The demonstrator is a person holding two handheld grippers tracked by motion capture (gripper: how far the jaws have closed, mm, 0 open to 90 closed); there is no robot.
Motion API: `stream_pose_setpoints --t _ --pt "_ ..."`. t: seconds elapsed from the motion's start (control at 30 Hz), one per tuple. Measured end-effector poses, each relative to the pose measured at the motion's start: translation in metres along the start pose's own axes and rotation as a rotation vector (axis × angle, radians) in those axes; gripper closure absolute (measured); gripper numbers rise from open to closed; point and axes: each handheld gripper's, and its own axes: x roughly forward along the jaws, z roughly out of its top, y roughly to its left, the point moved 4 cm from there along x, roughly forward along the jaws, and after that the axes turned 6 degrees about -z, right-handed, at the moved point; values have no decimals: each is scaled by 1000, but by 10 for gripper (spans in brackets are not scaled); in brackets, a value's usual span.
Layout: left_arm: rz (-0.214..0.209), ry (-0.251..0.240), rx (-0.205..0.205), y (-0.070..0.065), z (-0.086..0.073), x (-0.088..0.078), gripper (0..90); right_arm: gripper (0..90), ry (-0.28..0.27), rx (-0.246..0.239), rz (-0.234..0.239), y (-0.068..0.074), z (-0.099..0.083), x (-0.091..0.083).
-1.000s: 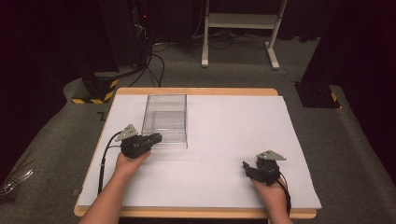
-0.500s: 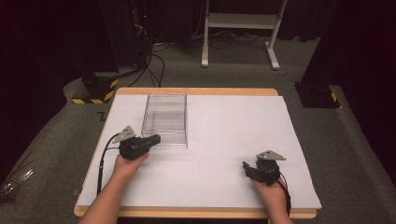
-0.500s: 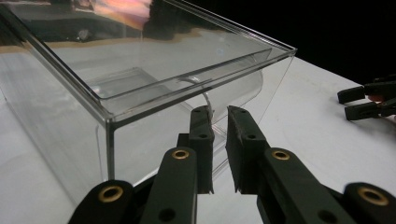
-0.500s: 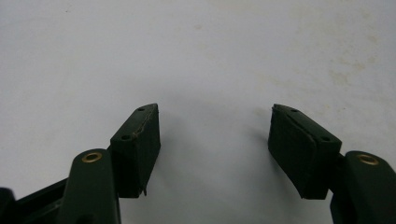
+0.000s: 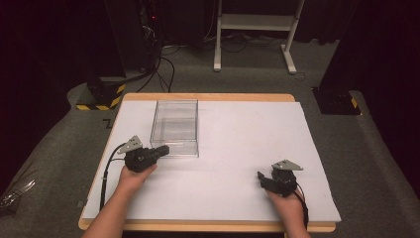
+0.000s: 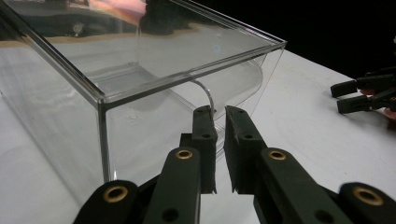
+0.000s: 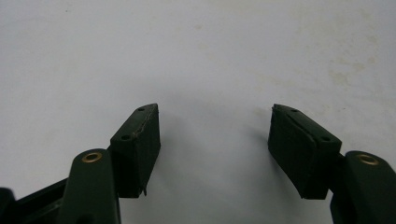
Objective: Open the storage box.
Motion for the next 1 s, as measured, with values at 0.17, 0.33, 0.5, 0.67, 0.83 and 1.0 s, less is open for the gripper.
stream_pose_setpoints --t 0.17,0.33,0.5,0.67,0.83,1.0 --pt "6 -11 -12 0 -4 -5 857 342 0 0 0 0 0 0" --pt "8 -25 -30 1 -10 -11 900 343 1 0 -2 0 0 0" --pt "-10 -34 -54 0 -4 -6 690 343 2 -1 -3 0 0 0" --pt "-45 -33 -63 0 2 0 571 343 0 -3 -2 0 0 0" --pt "-32 -26 -37 -2 3 10 657 341 0 -1 0 0 0 0" --pt "-36 -33 -13 -1 3 10 753 341 -1 -1 1 0 0 0"
